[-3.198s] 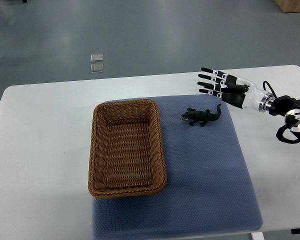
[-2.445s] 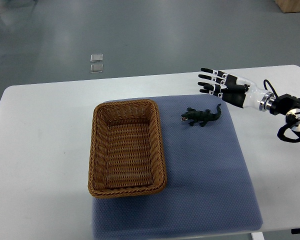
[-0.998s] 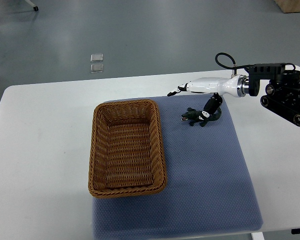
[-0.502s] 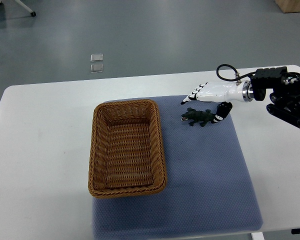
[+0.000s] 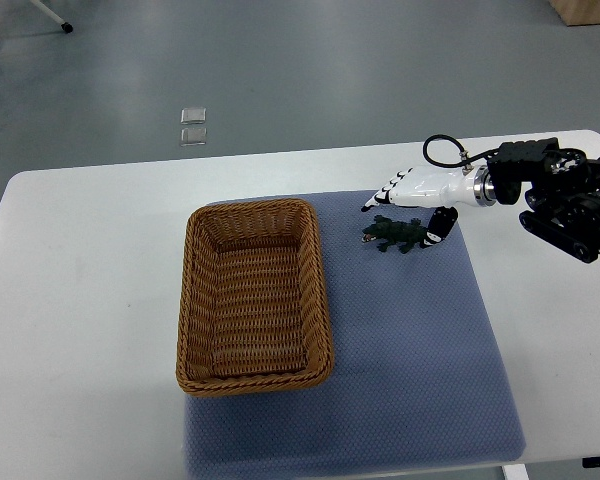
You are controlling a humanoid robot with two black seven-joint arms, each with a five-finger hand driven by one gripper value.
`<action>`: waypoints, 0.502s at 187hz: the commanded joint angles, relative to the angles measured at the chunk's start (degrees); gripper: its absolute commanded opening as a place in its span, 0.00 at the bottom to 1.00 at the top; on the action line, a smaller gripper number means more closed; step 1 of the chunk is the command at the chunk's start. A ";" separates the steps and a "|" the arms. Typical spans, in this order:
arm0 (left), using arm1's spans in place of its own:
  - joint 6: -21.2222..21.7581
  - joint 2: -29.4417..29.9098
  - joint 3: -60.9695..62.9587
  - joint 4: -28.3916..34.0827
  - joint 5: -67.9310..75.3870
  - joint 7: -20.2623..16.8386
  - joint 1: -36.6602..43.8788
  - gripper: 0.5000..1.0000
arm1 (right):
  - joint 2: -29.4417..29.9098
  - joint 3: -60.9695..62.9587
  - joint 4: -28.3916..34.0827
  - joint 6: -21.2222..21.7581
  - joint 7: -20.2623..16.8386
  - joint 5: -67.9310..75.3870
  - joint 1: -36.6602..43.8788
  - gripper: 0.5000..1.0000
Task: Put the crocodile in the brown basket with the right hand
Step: 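Lower the right hand over the crocodile, fingers pointing down, then close the right hand fingers around the crocodile's body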
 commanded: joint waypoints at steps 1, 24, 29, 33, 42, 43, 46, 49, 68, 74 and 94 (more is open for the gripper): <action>0.01 0.00 0.00 0.01 0.00 0.01 0.00 1.00 | 1.46 -1.79 -2.60 -0.91 0.00 -0.01 -0.02 0.85; 0.01 0.00 0.00 0.01 0.00 0.01 0.00 1.00 | 2.69 -4.25 -3.91 -3.20 0.00 0.08 -0.11 0.85; 0.01 0.00 0.00 0.01 0.00 0.01 0.00 1.00 | 2.69 -4.43 -3.91 -3.20 0.00 0.16 -0.11 0.85; 0.01 0.00 0.00 0.01 0.00 0.01 0.00 1.00 | 2.69 -4.43 -3.91 -3.20 0.00 0.16 -0.11 0.85; 0.01 0.00 0.00 0.01 0.00 0.01 0.00 1.00 | 2.69 -4.43 -3.91 -3.20 0.09 0.16 -0.11 0.85; 0.01 0.00 0.00 0.01 0.00 0.01 0.00 1.00 | 2.69 -4.43 -3.91 -3.20 0.09 0.16 -0.11 0.85; 0.01 0.00 0.00 0.01 0.00 0.01 0.00 1.00 | 2.69 -4.43 -3.91 -3.20 0.09 0.25 -0.11 0.85; 0.01 0.00 0.00 0.01 0.00 0.01 0.00 1.00 | 2.69 -4.43 -3.91 -3.20 0.09 0.25 -0.02 0.85; 0.01 0.00 0.00 0.01 0.00 0.01 0.00 1.00 | 2.60 -4.34 -3.83 -2.85 0.53 0.43 0.24 0.85; 0.01 0.00 0.00 0.01 0.00 0.01 0.00 1.00 | 2.60 -4.34 -3.83 -2.76 0.62 0.52 0.42 0.84; 0.01 0.00 0.00 0.01 0.00 0.01 0.00 1.00 | 2.60 -4.52 -3.83 -2.58 0.62 0.60 0.42 0.84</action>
